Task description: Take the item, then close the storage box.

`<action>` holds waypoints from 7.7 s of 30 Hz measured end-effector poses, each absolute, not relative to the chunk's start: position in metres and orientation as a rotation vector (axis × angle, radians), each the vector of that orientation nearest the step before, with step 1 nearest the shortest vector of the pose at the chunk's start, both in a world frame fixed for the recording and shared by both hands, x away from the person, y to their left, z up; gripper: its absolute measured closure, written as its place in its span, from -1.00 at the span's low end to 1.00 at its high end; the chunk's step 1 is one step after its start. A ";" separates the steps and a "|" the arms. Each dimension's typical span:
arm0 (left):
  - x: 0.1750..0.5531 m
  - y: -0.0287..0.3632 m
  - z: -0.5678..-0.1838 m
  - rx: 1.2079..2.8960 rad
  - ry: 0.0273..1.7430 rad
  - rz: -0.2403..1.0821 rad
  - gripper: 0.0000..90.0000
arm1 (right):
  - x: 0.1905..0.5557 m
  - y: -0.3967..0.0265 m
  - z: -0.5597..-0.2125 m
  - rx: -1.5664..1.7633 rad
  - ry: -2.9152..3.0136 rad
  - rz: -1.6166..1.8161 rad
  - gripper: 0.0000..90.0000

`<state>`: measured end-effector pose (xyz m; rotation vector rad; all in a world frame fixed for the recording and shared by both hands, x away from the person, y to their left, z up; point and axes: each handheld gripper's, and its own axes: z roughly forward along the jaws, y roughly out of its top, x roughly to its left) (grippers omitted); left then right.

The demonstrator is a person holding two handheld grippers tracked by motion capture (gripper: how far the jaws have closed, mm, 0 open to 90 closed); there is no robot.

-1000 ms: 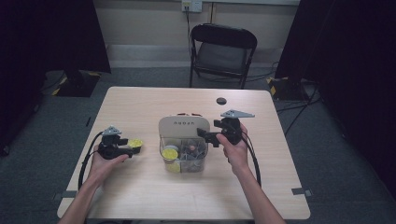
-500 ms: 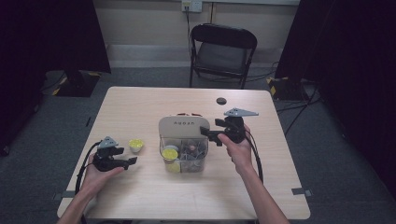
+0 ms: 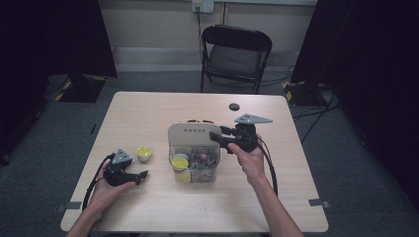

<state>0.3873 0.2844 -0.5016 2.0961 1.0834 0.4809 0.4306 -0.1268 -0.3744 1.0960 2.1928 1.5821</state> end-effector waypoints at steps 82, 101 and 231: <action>0.388 0.283 -0.502 2.086 1.099 0.480 -0.67 | 0.395 -0.121 -0.381 1.011 2.279 1.560 -0.27; 0.388 0.283 -0.502 2.086 1.101 0.480 -0.67 | 0.386 -0.129 -0.392 1.082 2.277 1.518 -0.60; 0.392 0.292 -0.502 2.087 1.103 0.486 -0.67 | 0.423 -0.243 -0.497 1.495 2.064 0.835 -0.75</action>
